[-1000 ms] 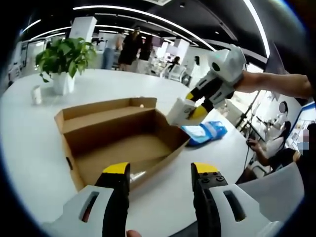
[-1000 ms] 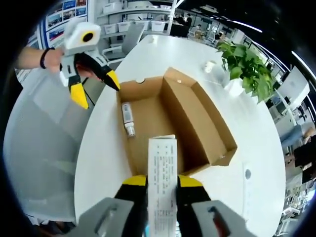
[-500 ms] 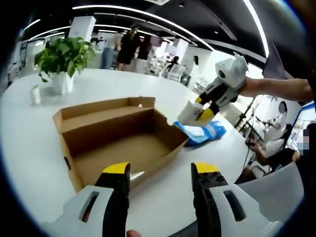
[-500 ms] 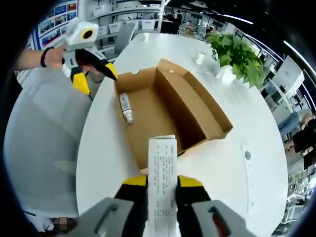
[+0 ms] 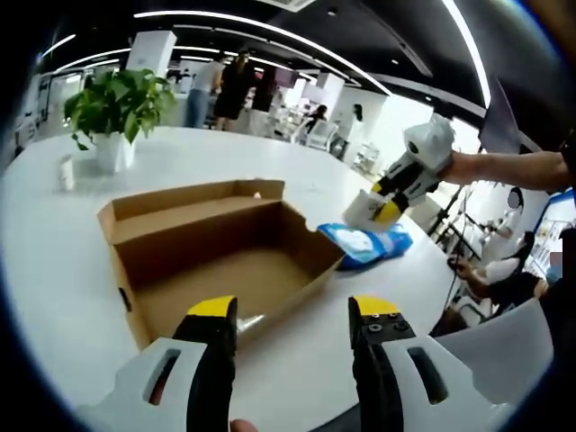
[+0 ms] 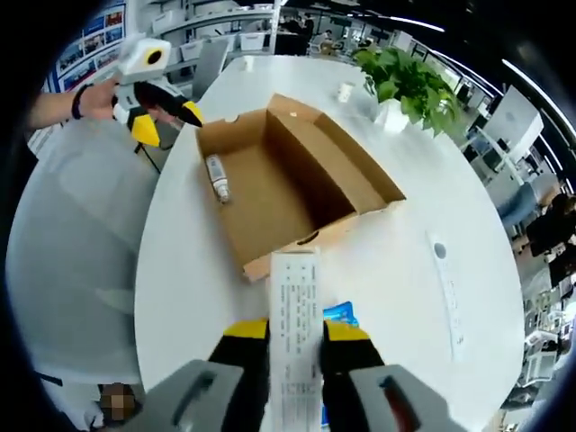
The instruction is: Operate the shoe box by opening the lid, removing the specified soft item, and placing it in the target area until the item is outside and the box remains undamaged.
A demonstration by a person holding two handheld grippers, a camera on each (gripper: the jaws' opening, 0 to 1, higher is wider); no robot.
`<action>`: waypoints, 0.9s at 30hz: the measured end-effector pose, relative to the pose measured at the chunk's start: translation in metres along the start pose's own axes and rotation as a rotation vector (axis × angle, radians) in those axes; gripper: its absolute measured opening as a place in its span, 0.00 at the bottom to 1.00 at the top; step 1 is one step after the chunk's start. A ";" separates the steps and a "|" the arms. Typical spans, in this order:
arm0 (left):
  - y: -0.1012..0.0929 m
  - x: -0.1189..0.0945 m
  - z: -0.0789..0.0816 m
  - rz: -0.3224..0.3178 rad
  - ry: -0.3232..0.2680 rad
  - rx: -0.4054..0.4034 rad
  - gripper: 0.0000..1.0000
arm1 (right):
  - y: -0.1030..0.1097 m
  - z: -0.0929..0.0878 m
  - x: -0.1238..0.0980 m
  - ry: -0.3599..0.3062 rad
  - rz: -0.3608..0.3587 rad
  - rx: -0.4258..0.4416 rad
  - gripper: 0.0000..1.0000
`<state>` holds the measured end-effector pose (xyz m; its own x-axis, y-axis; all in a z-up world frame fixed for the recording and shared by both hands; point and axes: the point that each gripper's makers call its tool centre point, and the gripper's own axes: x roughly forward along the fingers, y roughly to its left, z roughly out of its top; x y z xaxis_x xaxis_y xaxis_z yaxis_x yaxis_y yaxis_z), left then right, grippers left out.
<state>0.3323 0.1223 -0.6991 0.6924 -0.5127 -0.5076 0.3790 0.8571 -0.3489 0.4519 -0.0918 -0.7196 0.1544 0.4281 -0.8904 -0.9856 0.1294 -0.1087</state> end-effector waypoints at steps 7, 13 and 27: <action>0.001 -0.001 -0.001 0.007 0.002 -0.002 0.51 | -0.004 -0.027 -0.005 0.031 -0.004 0.015 0.17; 0.005 -0.001 -0.001 0.016 0.002 -0.010 0.51 | -0.010 -0.049 -0.011 0.044 -0.013 0.037 0.17; 0.011 0.001 -0.008 0.032 0.034 -0.002 0.51 | -0.022 -0.105 -0.030 0.084 -0.036 0.083 0.17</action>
<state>0.3321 0.1303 -0.7099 0.6832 -0.4864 -0.5447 0.3553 0.8731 -0.3339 0.4618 -0.2011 -0.7372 0.1801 0.3458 -0.9209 -0.9698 0.2189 -0.1074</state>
